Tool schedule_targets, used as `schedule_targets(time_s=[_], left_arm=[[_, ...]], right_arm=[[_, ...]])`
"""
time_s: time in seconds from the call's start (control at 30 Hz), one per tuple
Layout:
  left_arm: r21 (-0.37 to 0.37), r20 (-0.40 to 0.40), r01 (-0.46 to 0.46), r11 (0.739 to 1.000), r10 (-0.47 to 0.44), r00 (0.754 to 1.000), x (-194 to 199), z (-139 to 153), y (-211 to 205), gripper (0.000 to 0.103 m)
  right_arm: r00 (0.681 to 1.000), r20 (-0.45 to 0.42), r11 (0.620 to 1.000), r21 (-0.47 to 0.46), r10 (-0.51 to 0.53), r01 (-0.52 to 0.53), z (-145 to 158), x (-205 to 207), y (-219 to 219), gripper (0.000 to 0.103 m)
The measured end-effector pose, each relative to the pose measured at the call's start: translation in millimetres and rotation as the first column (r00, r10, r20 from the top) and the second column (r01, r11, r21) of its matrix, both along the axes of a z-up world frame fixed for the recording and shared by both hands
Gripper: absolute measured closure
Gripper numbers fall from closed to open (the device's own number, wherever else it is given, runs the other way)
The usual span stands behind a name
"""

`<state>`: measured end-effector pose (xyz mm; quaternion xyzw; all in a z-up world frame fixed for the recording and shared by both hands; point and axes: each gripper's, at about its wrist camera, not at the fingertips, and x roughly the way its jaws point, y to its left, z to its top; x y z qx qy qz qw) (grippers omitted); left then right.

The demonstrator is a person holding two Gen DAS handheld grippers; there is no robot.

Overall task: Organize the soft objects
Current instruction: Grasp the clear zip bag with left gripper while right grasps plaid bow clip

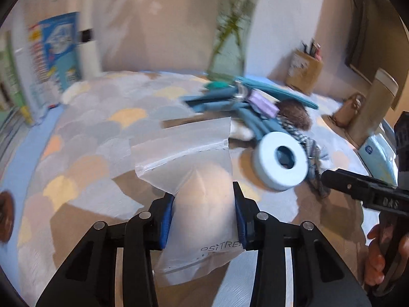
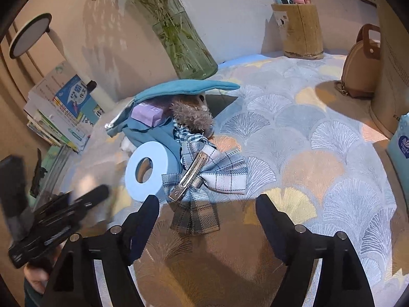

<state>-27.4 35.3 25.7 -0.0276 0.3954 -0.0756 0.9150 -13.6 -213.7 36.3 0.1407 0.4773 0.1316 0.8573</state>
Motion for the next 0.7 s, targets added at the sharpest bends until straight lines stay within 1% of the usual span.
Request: schedule_targets(time_s=[0.03, 0.07, 0.1, 0.13, 0.17, 0.23, 0.3, 0.33, 0.37, 0.4, 0.43, 0.47, 0.5, 0.57, 0.6, 0.63, 0.67, 0.7], left_arm=[[-0.001, 0.008, -0.026, 1.0, 0.026, 1.0, -4.1, -1.0, 7.2, 0.066], [-0.012, 0.006, -0.051, 0.999, 0.051, 0.999, -5.8, -3.0, 15.0, 0.066], [-0.037, -0.004, -0.069, 0.997, 0.068, 0.998, -5.6, -4.7, 21.9, 0.066], [-0.085, -0.013, -0.084, 0.993, 0.084, 0.996, -4.7, -5.9, 31.0, 0.066], [-0.11, -0.013, -0.091, 0.99, 0.09, 0.996, -3.7, -6.3, 34.4, 0.066], [-0.138, -0.018, -0.097, 0.986, 0.096, 0.995, -1.3, -8.4, 38.1, 0.066], [-0.143, -0.026, -0.083, 0.986, 0.08, 0.996, -0.3, -10.0, 34.9, 0.066], [-0.139, -0.022, -0.071, 0.988, 0.069, 0.997, -0.7, -9.8, 32.4, 0.066], [-0.13, -0.015, -0.062, 0.99, 0.06, 0.998, -1.5, -9.2, 29.4, 0.066], [-0.12, -0.01, -0.054, 0.991, 0.053, 0.999, -2.3, -8.8, 27.1, 0.066], [-0.114, -0.005, -0.048, 0.992, 0.048, 0.999, -3.2, -8.5, 26.2, 0.066], [-0.109, 0.001, -0.043, 0.993, 0.044, 0.999, -5.4, -8.1, 25.4, 0.066], [-0.109, 0.008, -0.038, 0.993, 0.039, 0.999, -6.3, -7.3, 24.9, 0.066], [-0.121, 0.014, -0.031, 0.992, 0.033, 0.999, -6.5, -6.5, 27.1, 0.065], [-0.131, 0.015, -0.029, 0.991, 0.032, 0.999, -6.4, -6.3, 28.3, 0.065], [-0.14, 0.014, -0.029, 0.99, 0.031, 0.999, -6.4, -6.2, 29.2, 0.065], [-0.145, 0.014, -0.029, 0.989, 0.031, 0.999, -6.5, -5.9, 30.1, 0.065], [-0.149, 0.015, -0.03, 0.988, 0.033, 0.999, -7.1, -5.6, 29.8, 0.065]], right_arm=[[1.0, -0.004, 1.0, -0.013, 0.001, -0.001, 0.1, 1.3, 1.8, 0.024], [1.0, -0.012, 1.0, -0.028, 0.002, -0.003, 0.1, 3.6, 5.2, 0.02], [1.0, -0.02, 0.999, -0.032, -0.002, 0.001, -0.1, 6.6, 8.2, 0.014], [1.0, -0.026, 0.999, -0.032, -0.01, 0.009, -0.4, 9.6, 10.1, 0.011], [0.999, -0.032, 0.999, -0.035, -0.024, 0.023, -0.8, 12.4, 12.2, 0.009], [0.998, -0.033, 0.996, -0.079, -0.054, 0.051, -1.4, 18.8, 19.5, 0.009], [0.998, -0.013, 0.987, -0.151, -0.059, 0.057, -1.2, 21.2, 28.0, 0.02], [0.999, -0.003, 0.988, -0.146, -0.046, 0.045, 0.4, 19.8, 29.3, 0.025], [1.0, 0.001, 0.992, -0.127, -0.027, 0.027, 1.4, 18.2, 29.0, 0.036], [1.0, 0.004, 0.993, -0.114, -0.013, 0.014, 1.8, 15.5, 28.1, 0.041], [1.0, 0.007, 0.993, -0.12, -0.007, 0.008, 1.8, 13.2, 26.6, 0.044], [1.0, 0.008, 0.991, -0.133, 0.002, -0.001, 2.3, 10.7, 25.8, 0.051], [1.0, -0.001, 0.985, -0.173, 0.016, -0.016, 2.0, 7.3, 23.9, 0.061], [0.998, -0.006, 0.974, -0.221, 0.057, -0.057, 3.0, 0.0, 22.2, 0.063], [0.992, -0.014, 0.964, -0.233, 0.128, -0.128, 5.2, -7.3, 21.8, 0.063], [0.987, -0.016, 0.956, -0.246, 0.161, -0.16, 7.4, -12.3, 21.8, 0.063], [0.983, -0.012, 0.944, -0.277, 0.184, -0.18, 9.9, -19.1, 20.6, 0.063], [0.983, -0.012, 0.928, -0.327, 0.182, -0.176, 12.1, -24.4, 18.0, 0.059]])
